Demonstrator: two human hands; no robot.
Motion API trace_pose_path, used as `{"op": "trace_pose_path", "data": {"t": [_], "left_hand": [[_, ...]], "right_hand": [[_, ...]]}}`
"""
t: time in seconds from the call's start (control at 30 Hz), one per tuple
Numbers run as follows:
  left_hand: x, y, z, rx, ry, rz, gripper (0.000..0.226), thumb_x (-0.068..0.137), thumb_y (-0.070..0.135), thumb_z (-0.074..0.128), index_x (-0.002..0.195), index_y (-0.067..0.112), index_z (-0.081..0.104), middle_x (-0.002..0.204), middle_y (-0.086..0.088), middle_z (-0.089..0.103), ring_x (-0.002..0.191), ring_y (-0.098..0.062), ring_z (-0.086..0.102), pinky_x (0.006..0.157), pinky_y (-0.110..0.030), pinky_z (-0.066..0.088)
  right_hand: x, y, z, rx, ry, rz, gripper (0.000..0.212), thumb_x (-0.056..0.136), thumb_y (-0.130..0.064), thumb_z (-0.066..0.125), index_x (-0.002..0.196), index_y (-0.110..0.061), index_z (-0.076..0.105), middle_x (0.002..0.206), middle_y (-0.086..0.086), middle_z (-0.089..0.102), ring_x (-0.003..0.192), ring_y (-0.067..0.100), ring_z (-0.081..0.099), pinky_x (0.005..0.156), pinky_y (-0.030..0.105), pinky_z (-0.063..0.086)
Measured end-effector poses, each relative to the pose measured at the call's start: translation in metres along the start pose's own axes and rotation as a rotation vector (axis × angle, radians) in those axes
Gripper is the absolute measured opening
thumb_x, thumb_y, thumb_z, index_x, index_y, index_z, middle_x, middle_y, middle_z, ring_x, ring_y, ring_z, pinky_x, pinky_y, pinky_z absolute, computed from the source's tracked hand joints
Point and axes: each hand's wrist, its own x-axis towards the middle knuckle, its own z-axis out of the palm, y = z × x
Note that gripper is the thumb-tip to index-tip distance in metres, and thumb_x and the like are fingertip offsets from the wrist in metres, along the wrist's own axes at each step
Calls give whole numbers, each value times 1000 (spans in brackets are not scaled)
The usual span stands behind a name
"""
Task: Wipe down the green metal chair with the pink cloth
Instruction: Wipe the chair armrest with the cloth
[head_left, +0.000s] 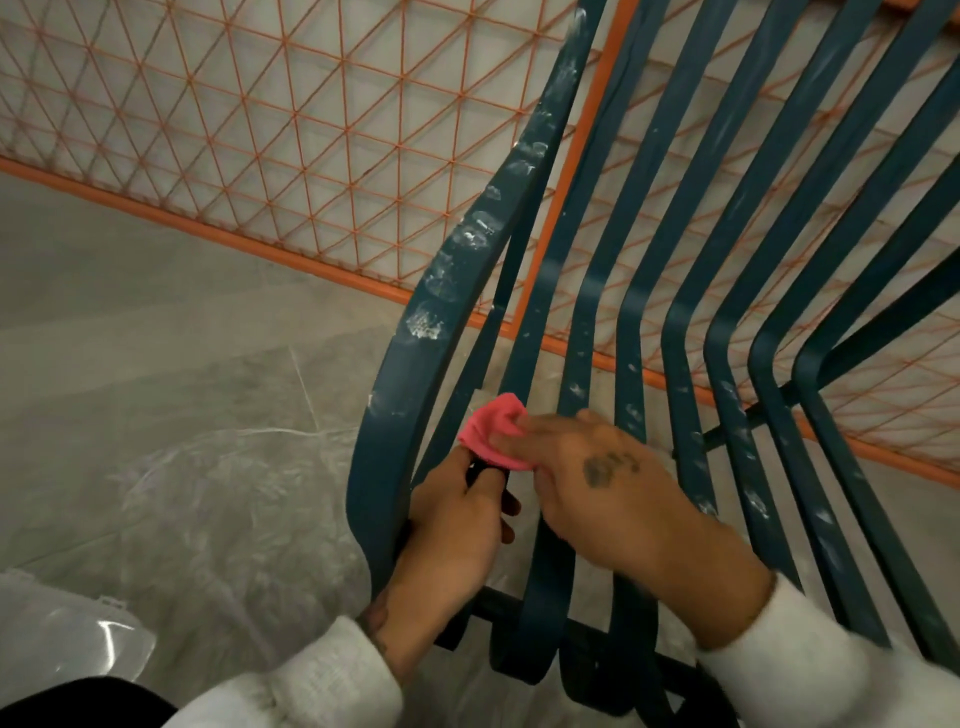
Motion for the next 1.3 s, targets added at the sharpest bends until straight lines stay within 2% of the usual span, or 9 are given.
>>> {"op": "trace_pose_path", "data": {"t": [0.17, 0.3, 0.4, 0.53, 0.6, 0.77, 0.93, 1.1, 1.3], "left_hand": [[-1, 4, -2, -85, -65, -36, 27, 103, 12, 43, 105, 34, 57, 78, -10, 67, 58, -18, 62, 54, -30, 53], [0, 0, -3, -77, -74, -37, 27, 103, 14, 43, 120, 31, 55, 79, -9, 67, 59, -18, 64, 57, -31, 56], [-2, 1, -3, -82, -77, -31, 26, 103, 15, 43, 116, 31, 58, 80, -10, 68, 59, -18, 65, 58, -31, 56], [-3, 3, -3, -76, -71, -26, 26, 103, 15, 43, 105, 33, 61, 84, -14, 68, 57, -16, 63, 54, -28, 53], [-2, 4, -3, -69, -77, -28, 30, 103, 15, 43, 101, 42, 57, 85, -13, 69, 58, -16, 64, 54, -26, 53], [-4, 7, -4, -46, -103, -15, 34, 104, 15, 42, 96, 47, 49, 86, -13, 68, 61, -17, 63, 54, -27, 54], [1, 3, -5, -31, -118, -3, 31, 105, 17, 43, 95, 46, 48, 86, -10, 69, 59, -14, 64, 55, -25, 54], [1, 4, -6, 0, -134, 10, 24, 105, 23, 42, 100, 45, 49, 85, -1, 69, 63, -12, 66, 58, -23, 54], [3, 0, -6, 26, -138, 5, 18, 106, 26, 40, 114, 42, 42, 88, 0, 69, 69, -13, 67, 61, -24, 54]], "right_hand": [[50, 24, -7, 130, -11, 143, 53, 94, -8, 48, 136, -39, 53, 145, -8, 49, 122, 20, 55, 105, 32, 44], [49, 23, -10, 141, -44, 140, 53, 95, -9, 49, 137, -40, 51, 141, -3, 53, 102, 18, 62, 91, 31, 54], [20, 13, -11, 153, -24, 36, 49, 96, -9, 50, 136, -36, 54, 129, -5, 61, 76, 1, 60, 73, 9, 50], [10, 14, -9, 137, -4, -20, 48, 95, -9, 50, 133, -38, 57, 141, -15, 53, 125, 4, 51, 108, 14, 32], [23, 20, -10, 126, 13, 19, 49, 96, -11, 48, 133, -42, 56, 144, -19, 48, 127, 5, 50, 110, 21, 36], [58, 44, -31, 472, -9, 247, 36, 100, -16, 51, 116, -46, 63, 80, -8, 71, 58, 4, 62, 53, 17, 49], [106, 78, -46, 530, 215, 327, 24, 101, -23, 51, 117, -30, 67, 80, 0, 67, 61, 10, 60, 51, 20, 48], [148, 93, -39, 343, 208, 350, 41, 102, -13, 42, 134, -33, 55, 105, -6, 60, 81, 10, 58, 69, 16, 46], [155, 93, -13, 55, 19, 340, 54, 91, -11, 41, 141, -31, 49, 131, 16, 56, 112, 38, 55, 100, 46, 47]]}}
